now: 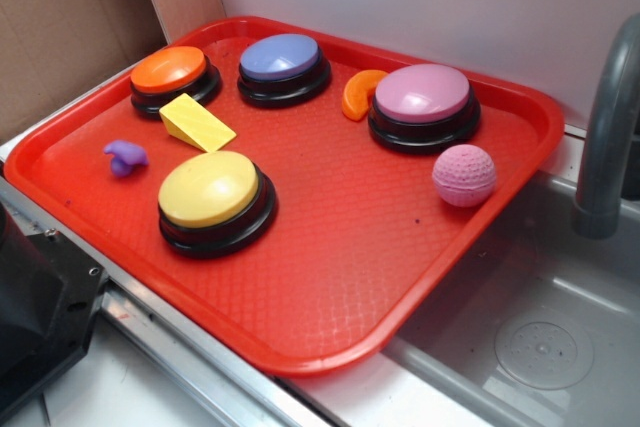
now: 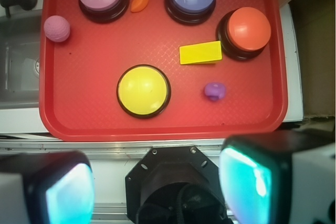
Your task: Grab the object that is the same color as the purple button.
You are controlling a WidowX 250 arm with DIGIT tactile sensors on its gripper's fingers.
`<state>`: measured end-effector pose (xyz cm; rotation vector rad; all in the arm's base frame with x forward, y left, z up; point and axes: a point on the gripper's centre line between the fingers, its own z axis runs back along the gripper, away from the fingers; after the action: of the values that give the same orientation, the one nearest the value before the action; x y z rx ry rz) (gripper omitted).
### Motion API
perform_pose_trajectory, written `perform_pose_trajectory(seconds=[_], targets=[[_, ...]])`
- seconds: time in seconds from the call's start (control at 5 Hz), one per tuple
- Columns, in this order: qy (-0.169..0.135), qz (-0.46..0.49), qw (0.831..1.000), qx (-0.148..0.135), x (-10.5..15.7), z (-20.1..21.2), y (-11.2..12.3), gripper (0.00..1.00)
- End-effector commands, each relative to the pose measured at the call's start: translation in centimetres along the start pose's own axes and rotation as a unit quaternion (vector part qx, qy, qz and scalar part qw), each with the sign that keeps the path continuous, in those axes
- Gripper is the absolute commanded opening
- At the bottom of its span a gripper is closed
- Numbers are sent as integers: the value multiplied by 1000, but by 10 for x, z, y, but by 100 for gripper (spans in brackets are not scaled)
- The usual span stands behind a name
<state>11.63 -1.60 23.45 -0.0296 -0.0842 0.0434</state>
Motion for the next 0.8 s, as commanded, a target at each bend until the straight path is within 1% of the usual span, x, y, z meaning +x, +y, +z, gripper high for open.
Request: perform_pose_trajectory(seconds=[0.0,0.2,0.4,0.6], targets=[[0,0,1000,0,0,0,0,100],[-4,31,1000,-4,0,-7,17,100],[-18,65,998,-20,6,-22,37,100],[-4,105,994,-25,11,-43,56,100]])
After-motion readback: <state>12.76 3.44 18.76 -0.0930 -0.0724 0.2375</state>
